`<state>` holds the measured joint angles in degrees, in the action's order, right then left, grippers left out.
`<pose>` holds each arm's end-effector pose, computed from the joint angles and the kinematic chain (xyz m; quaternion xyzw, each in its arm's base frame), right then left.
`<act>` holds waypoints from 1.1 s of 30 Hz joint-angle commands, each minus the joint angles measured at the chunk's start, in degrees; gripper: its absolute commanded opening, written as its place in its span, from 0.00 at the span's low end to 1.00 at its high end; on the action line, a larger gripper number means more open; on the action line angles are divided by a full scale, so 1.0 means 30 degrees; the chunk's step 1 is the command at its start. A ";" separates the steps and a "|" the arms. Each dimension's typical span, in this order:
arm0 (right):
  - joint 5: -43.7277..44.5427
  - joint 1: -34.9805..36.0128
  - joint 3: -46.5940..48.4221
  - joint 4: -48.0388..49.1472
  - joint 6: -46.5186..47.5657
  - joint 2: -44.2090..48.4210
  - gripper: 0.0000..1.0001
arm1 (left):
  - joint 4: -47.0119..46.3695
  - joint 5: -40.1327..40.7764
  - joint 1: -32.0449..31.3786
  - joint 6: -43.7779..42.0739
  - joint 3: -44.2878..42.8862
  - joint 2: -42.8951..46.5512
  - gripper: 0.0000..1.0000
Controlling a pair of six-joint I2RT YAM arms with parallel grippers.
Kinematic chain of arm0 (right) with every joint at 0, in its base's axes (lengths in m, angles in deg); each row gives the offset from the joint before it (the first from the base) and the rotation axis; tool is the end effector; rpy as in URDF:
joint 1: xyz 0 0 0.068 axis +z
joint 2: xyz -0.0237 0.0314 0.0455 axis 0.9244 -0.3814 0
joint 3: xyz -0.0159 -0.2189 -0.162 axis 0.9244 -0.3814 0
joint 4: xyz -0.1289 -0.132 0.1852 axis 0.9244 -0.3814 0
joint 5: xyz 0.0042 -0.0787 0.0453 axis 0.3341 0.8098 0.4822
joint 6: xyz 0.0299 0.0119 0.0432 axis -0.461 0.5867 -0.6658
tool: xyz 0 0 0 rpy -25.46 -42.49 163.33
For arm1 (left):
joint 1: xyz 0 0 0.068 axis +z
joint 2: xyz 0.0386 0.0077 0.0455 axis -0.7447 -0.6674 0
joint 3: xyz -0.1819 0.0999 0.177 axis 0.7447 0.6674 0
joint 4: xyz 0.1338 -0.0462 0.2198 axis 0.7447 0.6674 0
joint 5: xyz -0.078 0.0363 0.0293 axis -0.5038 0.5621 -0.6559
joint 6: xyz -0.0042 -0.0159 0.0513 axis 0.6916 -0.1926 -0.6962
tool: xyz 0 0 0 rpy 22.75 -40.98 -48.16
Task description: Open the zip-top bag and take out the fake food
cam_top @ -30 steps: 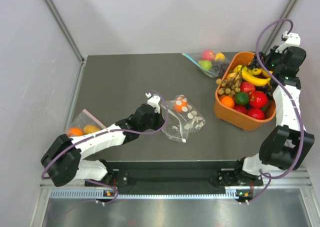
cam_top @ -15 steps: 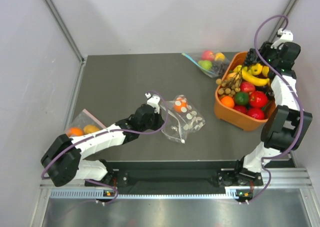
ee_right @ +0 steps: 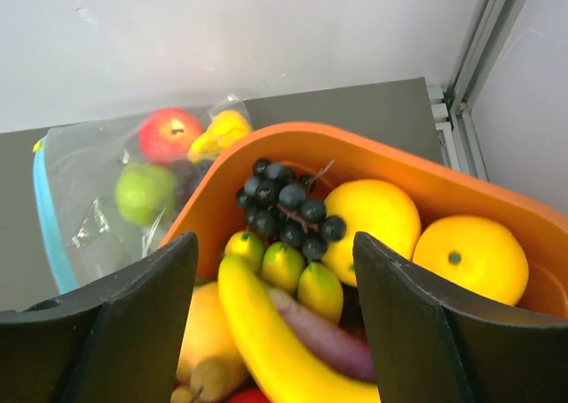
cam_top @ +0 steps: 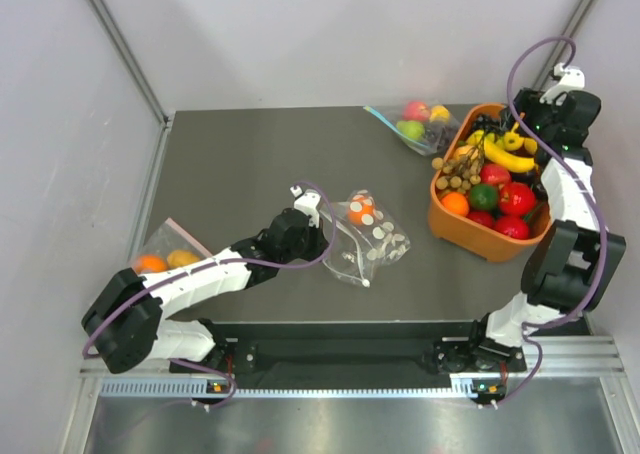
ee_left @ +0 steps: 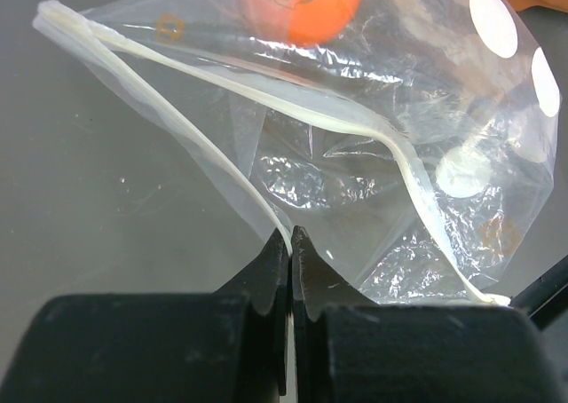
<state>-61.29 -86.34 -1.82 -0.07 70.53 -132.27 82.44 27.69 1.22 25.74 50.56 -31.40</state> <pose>0.3789 -0.1154 0.3425 0.0495 0.7881 0.0673 0.6098 0.1877 -0.1961 0.2146 0.1413 0.8685 -0.2499 0.4040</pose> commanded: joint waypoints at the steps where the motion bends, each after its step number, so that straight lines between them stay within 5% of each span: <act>1: -0.0172 -0.0015 -0.0740 0.1277 -0.0253 0.2697 0.70 | 0.0059 -0.0156 0.0082 0.0144 -0.0313 0.0511 0.00; 12: 0.0063 0.1037 -0.3582 -0.1531 -0.1336 1.0312 0.81 | -0.0233 -0.0566 0.0082 0.0262 -0.0547 0.1038 0.00; 18: 0.1584 0.7094 -0.5425 -0.3583 -0.1100 1.4440 0.81 | -0.0731 -0.1298 0.0053 0.0320 -0.0957 0.1009 0.00; 23: -0.0636 1.1961 -0.7389 -0.4579 -0.2011 1.6088 0.77 | -0.1199 -0.1562 0.0053 0.0496 -0.1016 0.1214 0.00; 30: -0.0559 2.0245 -0.9793 -0.4116 -0.3005 1.4248 0.75 | -0.1698 -0.1562 0.0053 0.0846 -0.1134 0.1331 0.00; 33: 0.0553 2.2009 -1.0205 -0.3411 -0.3270 1.2636 0.74 | -0.1786 -0.2090 0.0053 0.0993 -0.1134 0.1419 0.00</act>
<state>-63.08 -24.79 -31.67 -12.73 62.71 -91.45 81.06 23.16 1.26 27.75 49.53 -29.13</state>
